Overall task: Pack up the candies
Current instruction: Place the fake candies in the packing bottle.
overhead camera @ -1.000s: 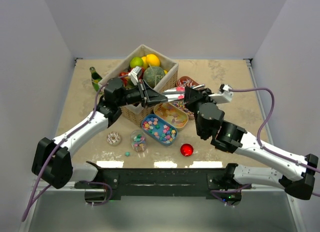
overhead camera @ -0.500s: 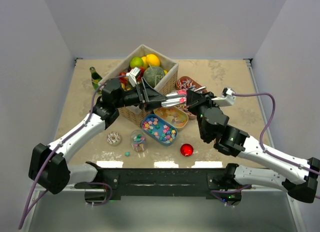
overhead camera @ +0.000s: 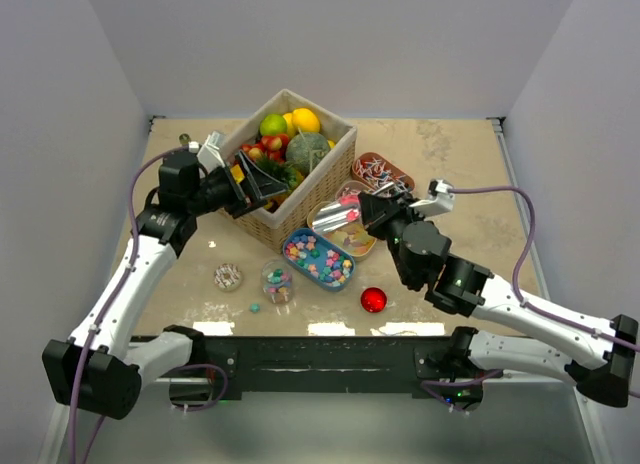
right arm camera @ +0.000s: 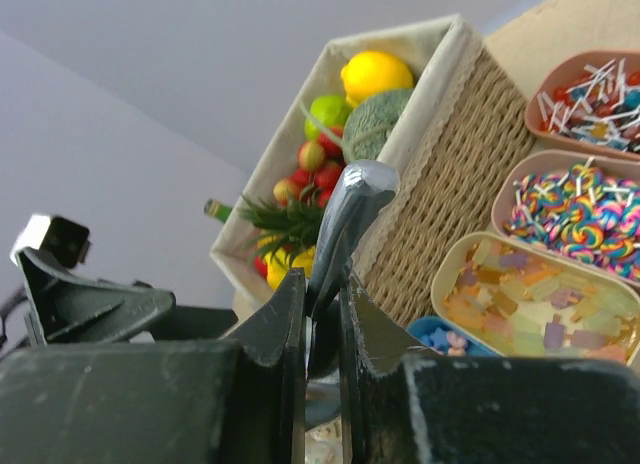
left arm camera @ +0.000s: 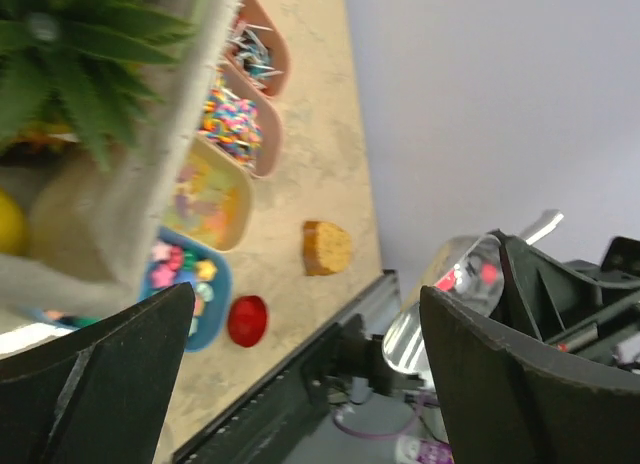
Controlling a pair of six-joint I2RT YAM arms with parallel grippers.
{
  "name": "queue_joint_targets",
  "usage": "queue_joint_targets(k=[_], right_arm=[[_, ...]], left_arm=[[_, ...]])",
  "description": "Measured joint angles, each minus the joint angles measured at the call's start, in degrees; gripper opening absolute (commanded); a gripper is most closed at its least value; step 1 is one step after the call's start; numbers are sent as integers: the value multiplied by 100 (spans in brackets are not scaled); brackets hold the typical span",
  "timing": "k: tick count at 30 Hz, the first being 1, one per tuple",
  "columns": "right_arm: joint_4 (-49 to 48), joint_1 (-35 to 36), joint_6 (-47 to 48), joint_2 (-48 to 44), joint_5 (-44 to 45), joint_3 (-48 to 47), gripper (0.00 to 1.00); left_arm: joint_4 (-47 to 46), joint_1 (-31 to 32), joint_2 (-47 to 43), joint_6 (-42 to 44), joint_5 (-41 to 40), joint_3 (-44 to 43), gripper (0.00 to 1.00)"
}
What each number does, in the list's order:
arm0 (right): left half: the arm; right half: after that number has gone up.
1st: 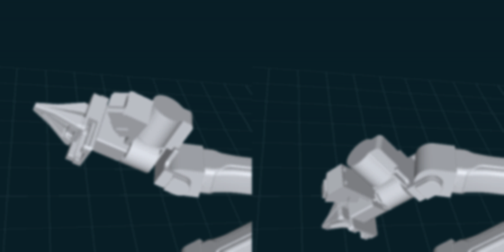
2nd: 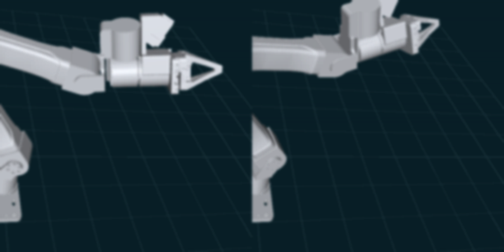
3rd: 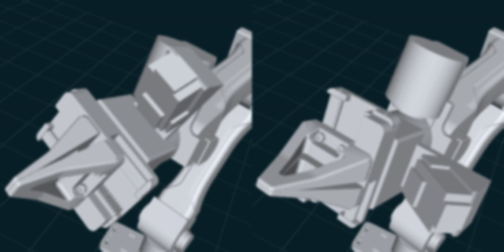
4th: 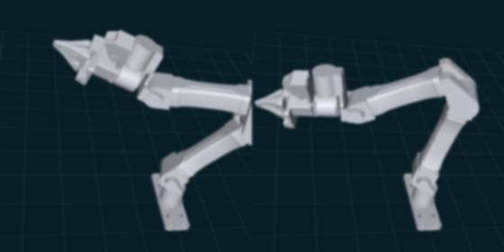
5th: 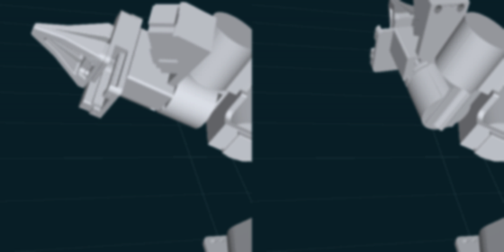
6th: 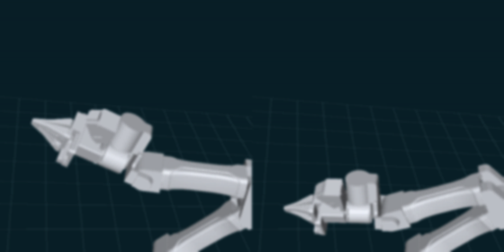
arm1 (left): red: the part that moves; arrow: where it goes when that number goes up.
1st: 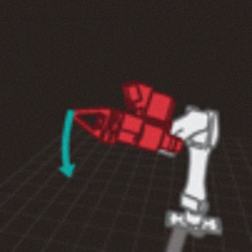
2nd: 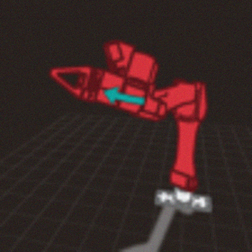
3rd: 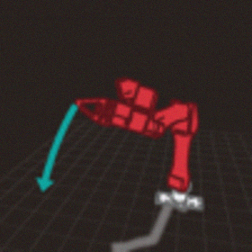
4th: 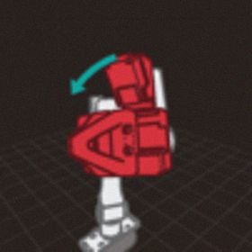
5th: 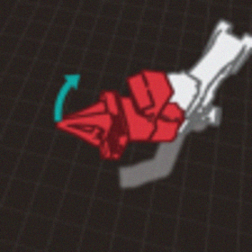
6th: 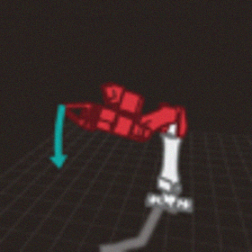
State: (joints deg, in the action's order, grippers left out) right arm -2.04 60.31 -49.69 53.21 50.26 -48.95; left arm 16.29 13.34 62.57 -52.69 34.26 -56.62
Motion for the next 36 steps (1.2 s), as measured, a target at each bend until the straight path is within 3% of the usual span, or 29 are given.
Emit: queue_joint_targets(k=[8, 19, 36], right_arm=[[-560, 0, 52, 658, -1119, 153, 0], [-918, 46, 723, 1591, -1976, 116, 0], [-931, 625, 1790, 2214, -1884, -501, 0]], left_arm=[[1220, -63, -186, 807, -879, -334, 100], [1637, -90, -264, 1029, -1370, -647, 100], [1685, -96, -273, 1036, -1462, -667, 100]])
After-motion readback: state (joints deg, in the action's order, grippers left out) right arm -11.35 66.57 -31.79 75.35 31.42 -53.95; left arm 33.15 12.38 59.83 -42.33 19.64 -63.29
